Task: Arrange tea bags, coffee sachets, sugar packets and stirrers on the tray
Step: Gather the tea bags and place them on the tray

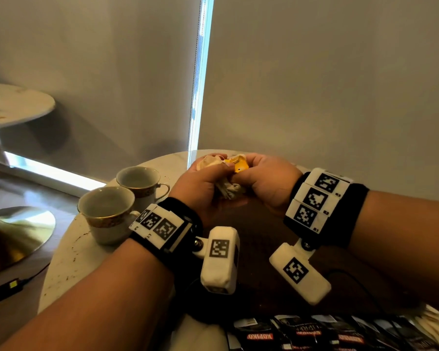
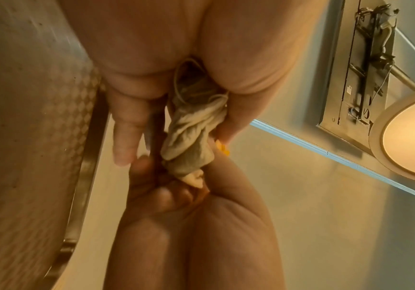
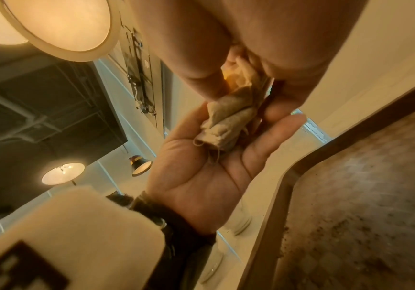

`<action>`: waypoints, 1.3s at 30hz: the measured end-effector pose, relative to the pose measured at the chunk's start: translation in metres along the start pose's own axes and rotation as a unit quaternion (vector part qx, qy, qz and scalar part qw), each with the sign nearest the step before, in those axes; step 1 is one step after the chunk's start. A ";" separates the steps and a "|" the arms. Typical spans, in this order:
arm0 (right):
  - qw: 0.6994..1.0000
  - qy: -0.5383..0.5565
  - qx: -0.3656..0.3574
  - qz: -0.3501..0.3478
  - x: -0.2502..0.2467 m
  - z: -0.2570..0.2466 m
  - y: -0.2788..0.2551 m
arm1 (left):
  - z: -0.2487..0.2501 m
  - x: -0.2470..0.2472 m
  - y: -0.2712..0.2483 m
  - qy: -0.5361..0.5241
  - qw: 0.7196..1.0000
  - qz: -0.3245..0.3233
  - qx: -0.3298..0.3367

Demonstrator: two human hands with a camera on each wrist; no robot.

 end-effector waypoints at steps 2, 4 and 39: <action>0.999 -0.052 -0.012 -0.010 -0.002 -0.003 -0.001 | 0.001 -0.003 0.002 -0.023 1.000 0.000 0.010; 0.997 -0.066 -0.020 -0.036 -0.003 -0.006 -0.002 | 0.001 -0.006 0.004 -0.027 1.000 0.003 0.013; 0.999 0.040 0.012 0.013 -0.024 -0.003 0.010 | 0.012 -0.024 0.007 -0.008 0.996 0.086 0.024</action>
Point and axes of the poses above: each hand's wrist, its own y-axis towards the middle knuckle, its own x-axis out of the palm, z = x × y, the point moved 3 cm from there along y, towards the middle knuckle, and after that the axes turned 4 degrees about -y, right-handed, at the moved point
